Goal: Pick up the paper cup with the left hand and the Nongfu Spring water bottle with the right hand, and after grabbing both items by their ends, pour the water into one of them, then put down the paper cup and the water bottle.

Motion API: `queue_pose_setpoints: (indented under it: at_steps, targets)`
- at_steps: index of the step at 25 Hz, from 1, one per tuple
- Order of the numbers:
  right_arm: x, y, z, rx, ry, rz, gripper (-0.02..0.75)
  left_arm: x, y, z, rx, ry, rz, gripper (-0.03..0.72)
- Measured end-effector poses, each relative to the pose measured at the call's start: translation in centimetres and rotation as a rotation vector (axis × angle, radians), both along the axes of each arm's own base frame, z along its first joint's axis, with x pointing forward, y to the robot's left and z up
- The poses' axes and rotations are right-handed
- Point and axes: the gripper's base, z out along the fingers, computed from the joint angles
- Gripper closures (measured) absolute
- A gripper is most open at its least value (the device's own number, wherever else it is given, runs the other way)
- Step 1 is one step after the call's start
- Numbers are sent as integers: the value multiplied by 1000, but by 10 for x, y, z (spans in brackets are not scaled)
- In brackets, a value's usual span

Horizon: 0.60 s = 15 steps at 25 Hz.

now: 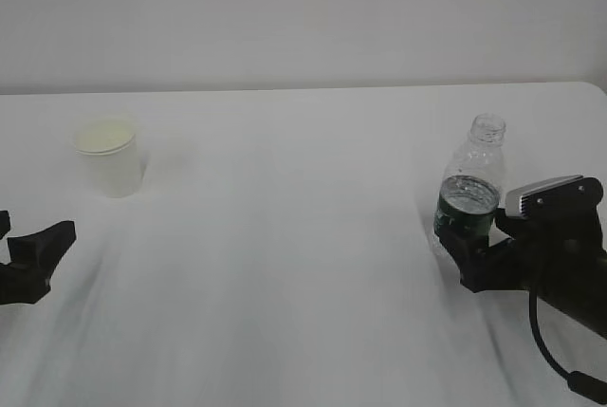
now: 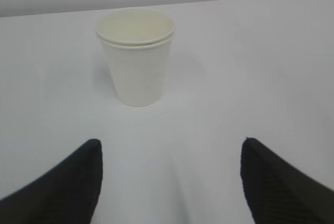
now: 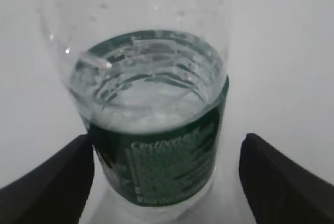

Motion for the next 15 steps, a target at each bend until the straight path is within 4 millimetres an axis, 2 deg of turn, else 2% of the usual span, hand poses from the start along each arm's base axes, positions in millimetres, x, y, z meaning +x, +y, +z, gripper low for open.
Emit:
queue_pose_setpoints:
  at_steps: [7, 15]
  targets:
    - [12, 2, -5, 1, -16, 16, 93, 0, 0, 0, 0, 0, -1, 95]
    - [26, 5, 0, 5, -63, 28, 104, 0, 0, 0, 0, 0, -2, 97]
